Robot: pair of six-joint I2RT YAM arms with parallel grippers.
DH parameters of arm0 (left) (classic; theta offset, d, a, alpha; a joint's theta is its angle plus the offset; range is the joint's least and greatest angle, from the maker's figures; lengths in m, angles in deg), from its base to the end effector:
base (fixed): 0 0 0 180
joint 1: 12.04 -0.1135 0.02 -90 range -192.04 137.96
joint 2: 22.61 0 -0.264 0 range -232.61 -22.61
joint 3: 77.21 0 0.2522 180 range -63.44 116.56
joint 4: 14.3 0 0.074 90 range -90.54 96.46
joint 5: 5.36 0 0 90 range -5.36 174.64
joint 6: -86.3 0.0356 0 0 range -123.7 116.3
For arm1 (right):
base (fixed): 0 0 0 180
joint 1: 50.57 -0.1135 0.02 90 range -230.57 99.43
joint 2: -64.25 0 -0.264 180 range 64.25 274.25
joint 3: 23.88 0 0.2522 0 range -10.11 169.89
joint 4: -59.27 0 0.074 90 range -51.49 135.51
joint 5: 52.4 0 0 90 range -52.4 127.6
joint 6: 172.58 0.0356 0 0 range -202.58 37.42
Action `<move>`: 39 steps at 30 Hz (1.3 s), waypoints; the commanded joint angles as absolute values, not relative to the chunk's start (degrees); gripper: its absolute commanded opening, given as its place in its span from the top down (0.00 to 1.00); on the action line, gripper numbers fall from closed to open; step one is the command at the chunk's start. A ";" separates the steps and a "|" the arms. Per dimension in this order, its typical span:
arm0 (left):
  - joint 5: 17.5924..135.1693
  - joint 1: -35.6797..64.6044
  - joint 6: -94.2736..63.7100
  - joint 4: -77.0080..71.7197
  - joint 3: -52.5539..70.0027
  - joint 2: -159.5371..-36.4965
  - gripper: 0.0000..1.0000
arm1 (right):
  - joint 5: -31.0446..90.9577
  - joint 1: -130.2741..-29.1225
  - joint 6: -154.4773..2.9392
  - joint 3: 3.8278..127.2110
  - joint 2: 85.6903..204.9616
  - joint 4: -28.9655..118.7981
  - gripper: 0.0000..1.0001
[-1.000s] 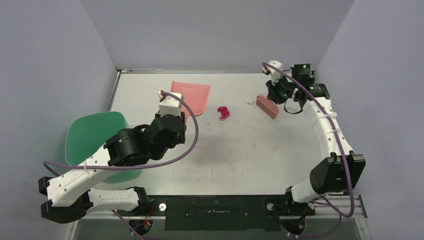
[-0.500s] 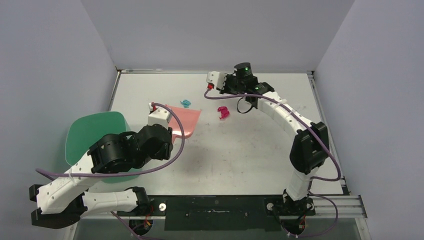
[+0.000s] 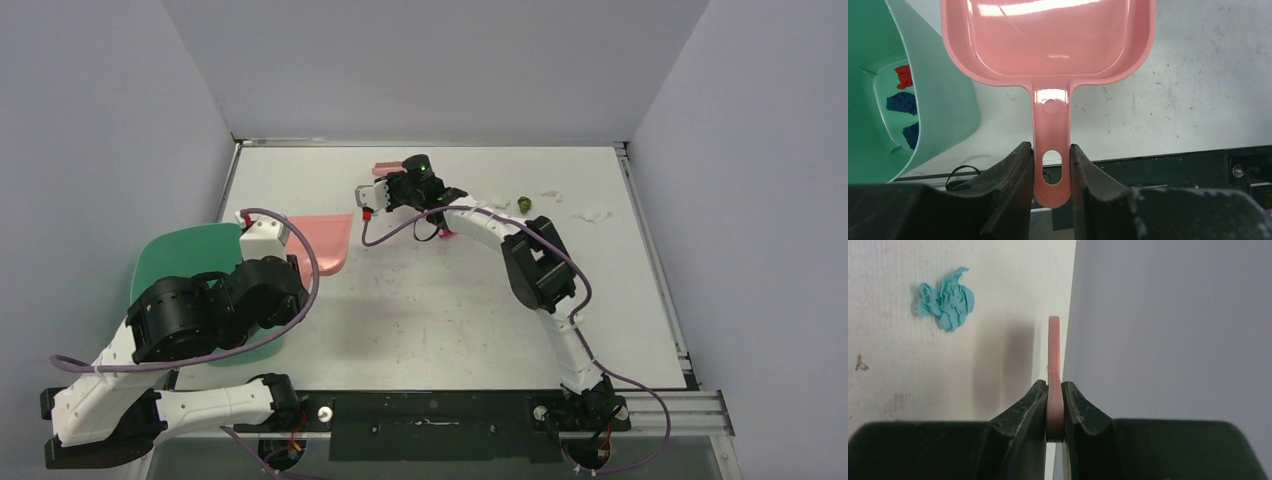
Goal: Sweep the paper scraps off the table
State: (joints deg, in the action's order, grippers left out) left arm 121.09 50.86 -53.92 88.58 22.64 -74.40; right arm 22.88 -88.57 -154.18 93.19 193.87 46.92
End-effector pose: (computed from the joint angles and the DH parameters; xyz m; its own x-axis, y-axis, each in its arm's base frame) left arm 0.0573 -0.0655 0.4246 -0.6687 -0.0502 -0.7418 0.0723 0.9886 -0.1321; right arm 0.4143 0.3352 0.2164 0.6326 -0.6704 -0.3878 -0.5601 -0.0502 -0.8269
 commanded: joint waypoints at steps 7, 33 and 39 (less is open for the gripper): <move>126.51 50.04 -58.78 91.04 29.79 -74.56 1.00 | 12.98 -90.28 -162.00 96.39 196.95 50.25 0.95; 119.14 49.69 -45.58 82.36 20.82 -78.01 1.00 | 9.51 -93.36 -168.53 72.23 158.92 -12.13 0.95; 113.26 49.42 -39.36 78.18 19.14 -84.30 1.00 | 1.74 -79.87 -161.77 78.15 149.52 -14.95 0.95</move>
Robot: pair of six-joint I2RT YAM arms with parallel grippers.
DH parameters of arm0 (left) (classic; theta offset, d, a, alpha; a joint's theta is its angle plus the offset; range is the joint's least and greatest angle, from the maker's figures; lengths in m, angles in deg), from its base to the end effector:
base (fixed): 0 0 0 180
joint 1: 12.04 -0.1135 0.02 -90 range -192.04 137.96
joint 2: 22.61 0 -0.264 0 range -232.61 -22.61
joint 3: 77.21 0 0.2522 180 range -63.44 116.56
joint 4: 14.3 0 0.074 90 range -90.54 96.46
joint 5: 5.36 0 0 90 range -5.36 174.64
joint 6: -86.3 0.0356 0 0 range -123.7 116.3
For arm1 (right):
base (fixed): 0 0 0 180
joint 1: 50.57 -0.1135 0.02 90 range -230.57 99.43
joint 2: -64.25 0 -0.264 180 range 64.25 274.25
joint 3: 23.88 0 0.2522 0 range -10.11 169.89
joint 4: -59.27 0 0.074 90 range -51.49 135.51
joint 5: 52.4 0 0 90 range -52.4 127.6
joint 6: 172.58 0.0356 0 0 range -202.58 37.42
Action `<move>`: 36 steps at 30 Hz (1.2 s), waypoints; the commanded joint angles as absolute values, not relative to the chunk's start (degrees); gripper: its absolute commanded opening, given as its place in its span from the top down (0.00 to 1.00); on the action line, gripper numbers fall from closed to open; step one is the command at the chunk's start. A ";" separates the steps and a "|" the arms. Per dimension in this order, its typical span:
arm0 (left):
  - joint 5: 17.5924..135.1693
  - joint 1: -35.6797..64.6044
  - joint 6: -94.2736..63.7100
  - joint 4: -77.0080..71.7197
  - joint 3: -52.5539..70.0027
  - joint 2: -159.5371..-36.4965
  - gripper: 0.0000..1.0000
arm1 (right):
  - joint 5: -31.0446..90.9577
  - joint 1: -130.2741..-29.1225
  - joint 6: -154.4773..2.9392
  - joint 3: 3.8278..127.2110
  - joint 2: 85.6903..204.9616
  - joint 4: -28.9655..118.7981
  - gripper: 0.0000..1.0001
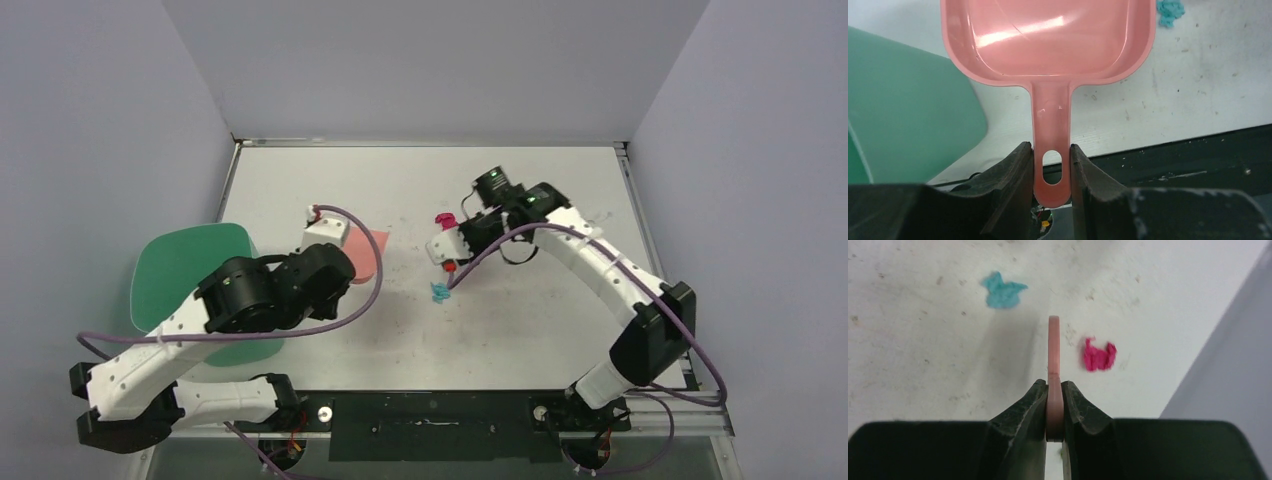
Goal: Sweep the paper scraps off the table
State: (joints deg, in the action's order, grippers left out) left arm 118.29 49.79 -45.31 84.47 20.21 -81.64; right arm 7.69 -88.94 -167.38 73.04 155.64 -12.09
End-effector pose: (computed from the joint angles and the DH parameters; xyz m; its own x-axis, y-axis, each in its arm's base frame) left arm 0.0802 -0.1080 0.4064 -0.7083 0.1517 -0.6894 0.1795 0.9832 0.0320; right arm 0.2402 0.2128 0.3061 0.6304 -0.6019 -0.4902 -0.7756 -0.5139 -0.3665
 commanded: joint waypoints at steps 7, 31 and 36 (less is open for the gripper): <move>99.85 49.35 -33.32 70.88 11.86 -91.64 1.00 | 5.61 -61.28 -132.96 76.15 149.87 11.40 0.95; 87.48 47.78 -30.10 44.86 -6.45 -100.90 1.00 | 34.25 -66.08 -123.21 88.65 181.06 23.75 0.95; 86.73 46.96 -28.85 43.09 -6.57 -104.13 1.00 | 26.56 -70.50 -116.25 86.05 177.48 12.70 0.95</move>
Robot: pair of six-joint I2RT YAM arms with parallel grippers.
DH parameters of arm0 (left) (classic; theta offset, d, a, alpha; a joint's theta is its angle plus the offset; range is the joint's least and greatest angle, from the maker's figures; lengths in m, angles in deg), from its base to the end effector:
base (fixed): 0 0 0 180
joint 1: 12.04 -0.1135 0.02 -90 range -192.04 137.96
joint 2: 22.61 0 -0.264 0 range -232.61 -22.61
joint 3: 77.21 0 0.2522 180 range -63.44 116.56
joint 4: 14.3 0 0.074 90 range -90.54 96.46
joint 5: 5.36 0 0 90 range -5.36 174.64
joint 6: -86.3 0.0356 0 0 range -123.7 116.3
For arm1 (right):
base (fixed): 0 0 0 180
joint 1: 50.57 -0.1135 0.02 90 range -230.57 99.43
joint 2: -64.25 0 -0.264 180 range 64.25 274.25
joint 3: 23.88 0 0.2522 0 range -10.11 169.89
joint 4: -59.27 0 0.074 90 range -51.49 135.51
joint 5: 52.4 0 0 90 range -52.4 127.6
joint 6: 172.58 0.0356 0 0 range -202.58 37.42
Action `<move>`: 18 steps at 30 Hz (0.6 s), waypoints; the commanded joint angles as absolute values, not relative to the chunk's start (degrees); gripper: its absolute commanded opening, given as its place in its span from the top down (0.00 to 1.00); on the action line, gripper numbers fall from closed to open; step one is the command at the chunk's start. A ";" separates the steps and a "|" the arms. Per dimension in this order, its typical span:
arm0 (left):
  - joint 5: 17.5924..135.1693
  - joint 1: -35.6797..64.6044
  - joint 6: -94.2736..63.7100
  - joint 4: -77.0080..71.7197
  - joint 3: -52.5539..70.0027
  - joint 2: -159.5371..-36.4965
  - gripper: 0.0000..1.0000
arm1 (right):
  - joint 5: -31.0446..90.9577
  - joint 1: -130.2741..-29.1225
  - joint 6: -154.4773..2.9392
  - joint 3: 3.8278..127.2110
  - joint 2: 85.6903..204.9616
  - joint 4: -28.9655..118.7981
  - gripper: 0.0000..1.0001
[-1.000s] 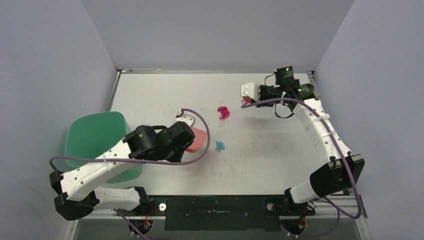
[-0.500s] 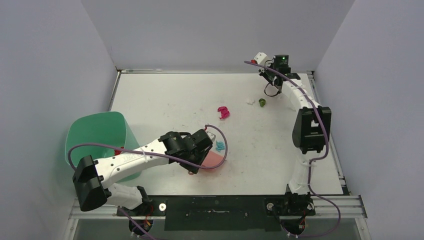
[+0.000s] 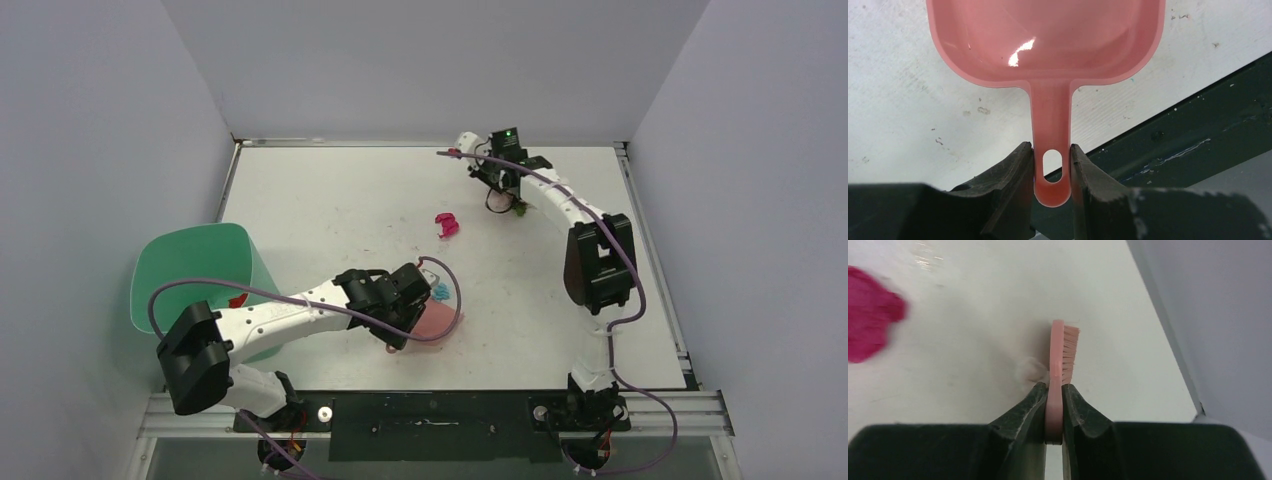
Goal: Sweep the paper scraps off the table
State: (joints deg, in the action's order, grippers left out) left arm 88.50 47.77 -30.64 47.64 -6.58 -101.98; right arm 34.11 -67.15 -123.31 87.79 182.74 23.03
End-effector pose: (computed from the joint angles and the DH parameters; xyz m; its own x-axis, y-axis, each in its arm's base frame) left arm 0.1312 -0.2208 0.2313 -0.8087 0.4911 -0.3237 0.5438 0.8340 -0.0933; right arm 0.4559 0.1380 0.2408 -0.2822 -0.7636 -0.5808 -0.6751 0.5882 -0.4452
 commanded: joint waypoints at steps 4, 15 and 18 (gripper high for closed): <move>86.60 45.87 -28.83 41.79 -5.70 -106.63 1.00 | 19.20 -71.80 -112.40 83.36 175.10 6.92 0.95; 85.84 43.29 -25.67 37.43 -0.49 -114.86 1.00 | 2.08 -75.67 -101.83 74.12 165.22 2.84 0.95; 85.77 42.83 -25.12 36.53 2.07 -118.18 1.00 | -0.96 -76.92 -97.51 72.02 163.29 3.02 0.95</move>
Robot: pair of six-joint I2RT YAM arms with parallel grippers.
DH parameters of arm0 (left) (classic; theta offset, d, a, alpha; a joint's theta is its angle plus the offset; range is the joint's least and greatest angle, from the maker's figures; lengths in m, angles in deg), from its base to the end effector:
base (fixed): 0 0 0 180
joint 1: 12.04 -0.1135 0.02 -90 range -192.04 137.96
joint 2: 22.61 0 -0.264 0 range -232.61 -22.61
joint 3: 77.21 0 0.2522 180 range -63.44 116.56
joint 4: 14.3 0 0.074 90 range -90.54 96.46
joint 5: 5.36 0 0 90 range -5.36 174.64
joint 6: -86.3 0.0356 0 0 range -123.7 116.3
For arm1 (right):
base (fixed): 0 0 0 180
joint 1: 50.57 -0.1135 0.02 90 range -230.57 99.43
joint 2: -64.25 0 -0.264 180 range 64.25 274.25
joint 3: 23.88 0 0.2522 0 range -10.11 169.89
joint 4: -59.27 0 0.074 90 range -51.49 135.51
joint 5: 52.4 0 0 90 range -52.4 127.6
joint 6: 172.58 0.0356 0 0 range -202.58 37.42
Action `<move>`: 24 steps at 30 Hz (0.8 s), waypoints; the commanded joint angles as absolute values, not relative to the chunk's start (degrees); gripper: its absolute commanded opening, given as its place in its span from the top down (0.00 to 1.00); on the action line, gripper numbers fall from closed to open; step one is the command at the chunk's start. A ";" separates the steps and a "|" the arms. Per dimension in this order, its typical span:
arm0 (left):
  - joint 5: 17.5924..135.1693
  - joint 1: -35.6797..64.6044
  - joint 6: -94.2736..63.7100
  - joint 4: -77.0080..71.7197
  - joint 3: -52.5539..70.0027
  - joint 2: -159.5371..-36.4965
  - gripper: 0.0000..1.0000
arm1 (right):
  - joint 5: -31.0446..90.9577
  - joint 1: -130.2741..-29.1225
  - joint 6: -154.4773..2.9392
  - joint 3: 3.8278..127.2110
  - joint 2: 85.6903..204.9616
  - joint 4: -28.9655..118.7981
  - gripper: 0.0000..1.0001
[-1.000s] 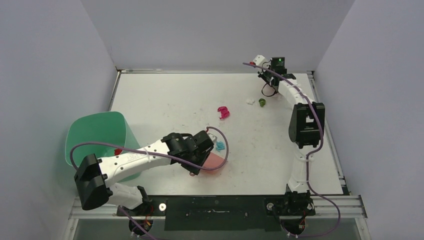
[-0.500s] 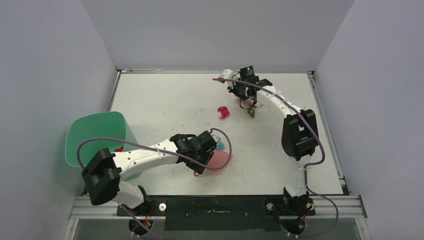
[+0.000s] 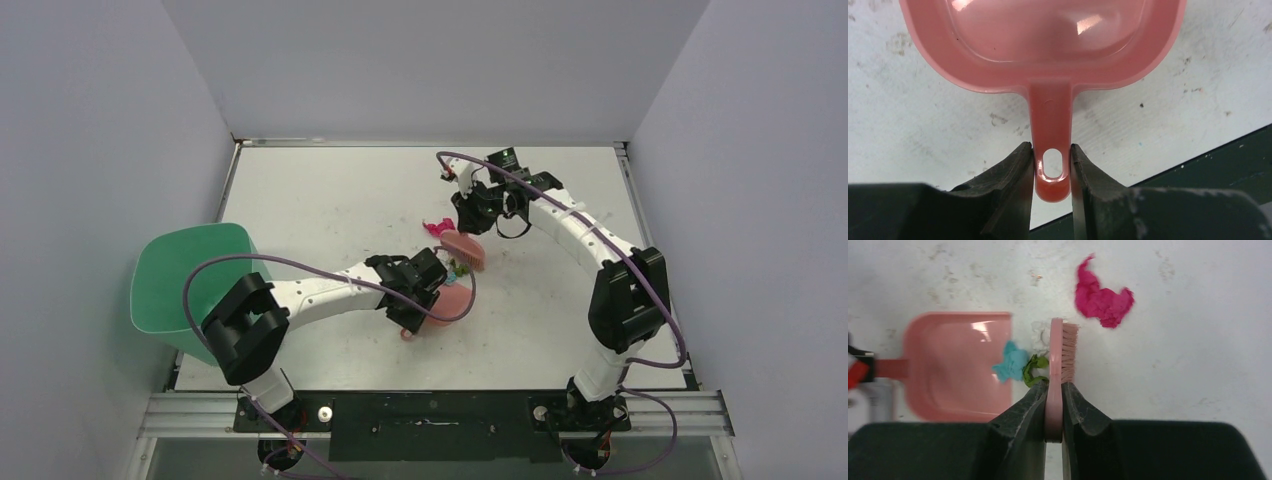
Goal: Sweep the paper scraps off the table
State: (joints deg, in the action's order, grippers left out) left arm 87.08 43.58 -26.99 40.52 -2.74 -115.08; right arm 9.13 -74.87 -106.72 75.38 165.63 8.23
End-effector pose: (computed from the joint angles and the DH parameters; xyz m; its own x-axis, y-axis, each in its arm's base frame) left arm 0.1727 -0.2497 0.1946 -0.8187 0.4971 -0.2874 0.5375 0.8395 -0.0794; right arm 0.3460 0.1748 0.2787 -0.4111 -0.5801 -0.7032 -0.8661 0.4891 0.1029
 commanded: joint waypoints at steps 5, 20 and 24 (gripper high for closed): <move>88.19 42.45 -24.86 35.93 6.41 -122.16 1.00 | -8.22 -77.86 -93.37 71.22 160.33 2.15 0.95; 95.57 41.53 -28.55 37.61 -2.56 -103.73 1.00 | -1.11 -69.13 -105.29 95.31 164.35 -8.17 0.95; 95.90 40.57 -29.88 39.37 -6.12 -100.21 1.00 | 5.62 -70.87 -105.75 100.98 168.63 -4.29 0.95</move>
